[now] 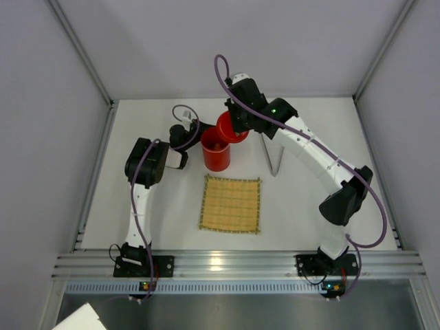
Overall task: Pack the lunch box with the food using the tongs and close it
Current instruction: Move the packing box to the center of the board, then close the box lid on the packing box.
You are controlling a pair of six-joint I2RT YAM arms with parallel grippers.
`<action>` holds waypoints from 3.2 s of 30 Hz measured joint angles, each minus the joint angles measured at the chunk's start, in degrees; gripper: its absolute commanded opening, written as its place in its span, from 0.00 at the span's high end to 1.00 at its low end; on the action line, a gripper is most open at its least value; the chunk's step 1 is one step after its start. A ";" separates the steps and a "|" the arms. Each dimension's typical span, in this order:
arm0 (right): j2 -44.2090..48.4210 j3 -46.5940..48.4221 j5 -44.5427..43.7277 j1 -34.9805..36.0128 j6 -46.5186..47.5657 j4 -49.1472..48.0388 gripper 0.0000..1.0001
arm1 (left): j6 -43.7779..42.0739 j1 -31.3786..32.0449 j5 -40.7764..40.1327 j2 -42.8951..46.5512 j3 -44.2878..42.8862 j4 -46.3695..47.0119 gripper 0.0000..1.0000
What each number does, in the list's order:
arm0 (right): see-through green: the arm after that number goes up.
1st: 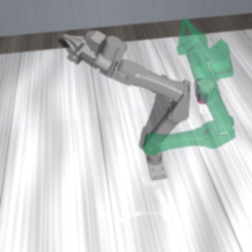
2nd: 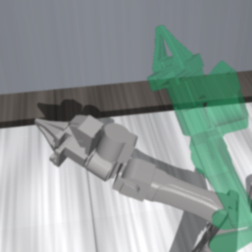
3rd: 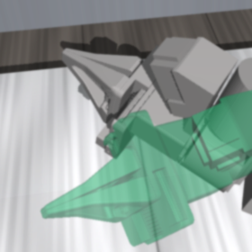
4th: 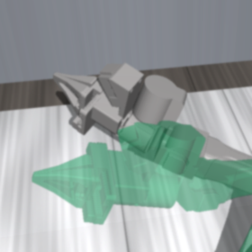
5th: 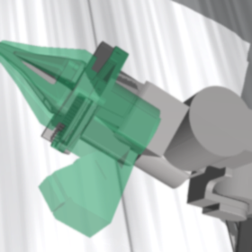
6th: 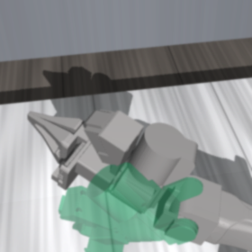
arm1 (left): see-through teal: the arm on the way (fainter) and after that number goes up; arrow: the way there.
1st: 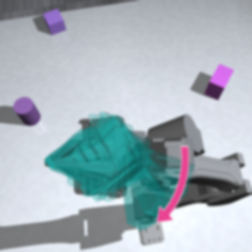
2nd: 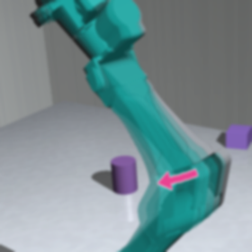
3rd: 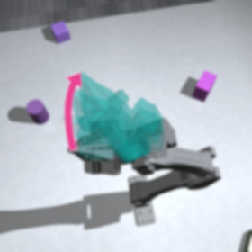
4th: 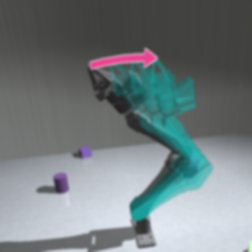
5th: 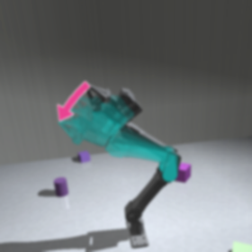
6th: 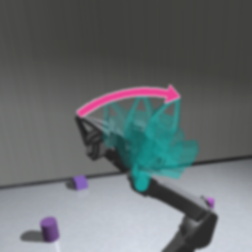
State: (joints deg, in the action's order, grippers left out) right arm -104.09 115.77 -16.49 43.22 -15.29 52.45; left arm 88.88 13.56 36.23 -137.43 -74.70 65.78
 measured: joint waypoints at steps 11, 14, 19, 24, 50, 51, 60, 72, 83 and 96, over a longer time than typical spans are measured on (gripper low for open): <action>-6.86 6.43 1.97 -0.02 0.17 2.47 0.95 | 1.36 2.62 0.07 0.07 12.48 5.81 0.99; -8.61 7.41 2.45 -0.02 0.42 4.81 0.95 | 1.55 3.65 -0.07 0.07 13.00 6.71 1.00; -9.60 7.43 3.21 0.00 0.98 9.11 0.96 | 1.60 5.16 -0.07 0.07 13.42 7.34 1.00; -9.53 7.23 4.57 0.35 1.33 10.12 0.96 | 1.49 5.38 -0.04 0.07 13.51 7.50 1.00; -13.53 8.61 7.74 1.38 2.91 13.46 0.95 | -17.99 -0.87 -4.15 20.02 14.62 -17.75 1.00; -14.12 9.11 7.89 1.38 3.02 13.64 0.95 | -18.58 -1.25 -4.17 20.61 14.62 -18.93 1.00; -15.98 13.16 7.87 1.40 3.34 16.02 0.95 | -20.50 -3.89 -4.13 22.29 14.62 -25.62 1.00; -17.59 15.30 7.56 1.75 4.46 18.38 0.94 | -21.57 -3.93 -3.45 22.43 14.62 -28.11 1.00; -18.43 15.61 5.90 2.56 5.79 18.34 0.92 | -21.79 -3.93 -2.86 22.43 14.62 -28.55 1.00; -20.22 17.49 5.05 2.69 7.02 18.51 0.80 | -21.99 -3.93 -2.60 22.43 14.91 -28.52 1.00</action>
State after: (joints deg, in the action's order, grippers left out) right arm -124.31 133.25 -11.44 45.91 -8.27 70.96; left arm 66.89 9.63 33.63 -115.00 -59.79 37.26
